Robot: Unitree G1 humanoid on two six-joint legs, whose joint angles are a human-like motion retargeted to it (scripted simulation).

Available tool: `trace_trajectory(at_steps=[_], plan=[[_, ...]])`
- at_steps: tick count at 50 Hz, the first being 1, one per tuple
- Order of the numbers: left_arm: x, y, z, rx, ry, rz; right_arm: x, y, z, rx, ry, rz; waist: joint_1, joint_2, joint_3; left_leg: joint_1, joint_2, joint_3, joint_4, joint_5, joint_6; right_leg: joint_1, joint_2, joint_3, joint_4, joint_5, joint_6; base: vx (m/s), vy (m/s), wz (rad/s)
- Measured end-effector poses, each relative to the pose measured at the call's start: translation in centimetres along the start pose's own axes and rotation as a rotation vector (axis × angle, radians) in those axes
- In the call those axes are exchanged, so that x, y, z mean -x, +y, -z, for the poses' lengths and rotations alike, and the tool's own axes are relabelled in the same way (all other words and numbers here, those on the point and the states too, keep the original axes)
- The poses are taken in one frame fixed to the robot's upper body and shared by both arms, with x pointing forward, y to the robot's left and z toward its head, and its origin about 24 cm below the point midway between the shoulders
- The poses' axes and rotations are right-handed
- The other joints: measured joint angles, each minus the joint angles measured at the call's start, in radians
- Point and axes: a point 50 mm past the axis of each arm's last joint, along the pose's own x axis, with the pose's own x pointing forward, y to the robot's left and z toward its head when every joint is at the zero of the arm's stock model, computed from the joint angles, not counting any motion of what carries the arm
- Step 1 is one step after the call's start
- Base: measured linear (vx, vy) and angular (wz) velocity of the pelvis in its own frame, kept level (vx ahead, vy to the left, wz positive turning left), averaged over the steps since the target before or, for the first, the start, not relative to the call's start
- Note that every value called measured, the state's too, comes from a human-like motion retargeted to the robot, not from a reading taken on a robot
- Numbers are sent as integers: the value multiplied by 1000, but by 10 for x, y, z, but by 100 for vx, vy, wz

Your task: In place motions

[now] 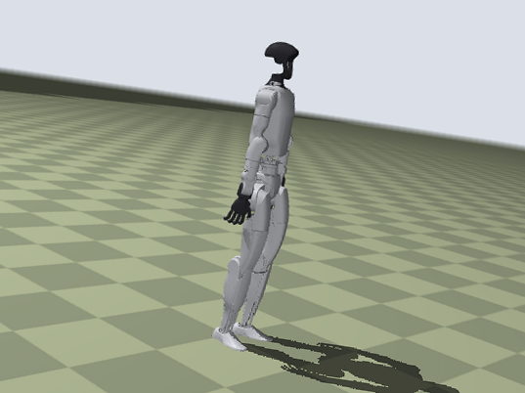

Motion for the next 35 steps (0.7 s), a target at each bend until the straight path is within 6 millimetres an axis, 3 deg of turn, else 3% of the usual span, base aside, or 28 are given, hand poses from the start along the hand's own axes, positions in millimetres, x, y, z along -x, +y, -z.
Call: trace_trajectory(at_steps=[8,25,35], plan=[[0,-1,-5,-23,-24,-9,0,-2,-7,6,-26,10,41,5,2,3,3,57,-6,3,15,-3,13,54,3,3,-5,1,-1,-32],[0,-3,9,34,20,15,2,-3,-36,69,-119,-2,-53,9,3,40,20,57,-17,-28,2,-20,17,44,16,10,-5,-1,-6,-4],[0,-1,9,27,20,-2,1,-2,-31,58,-100,-6,-22,15,8,47,43,199,-7,-44,14,-42,55,172,22,32,-21,-2,-11,-72]])
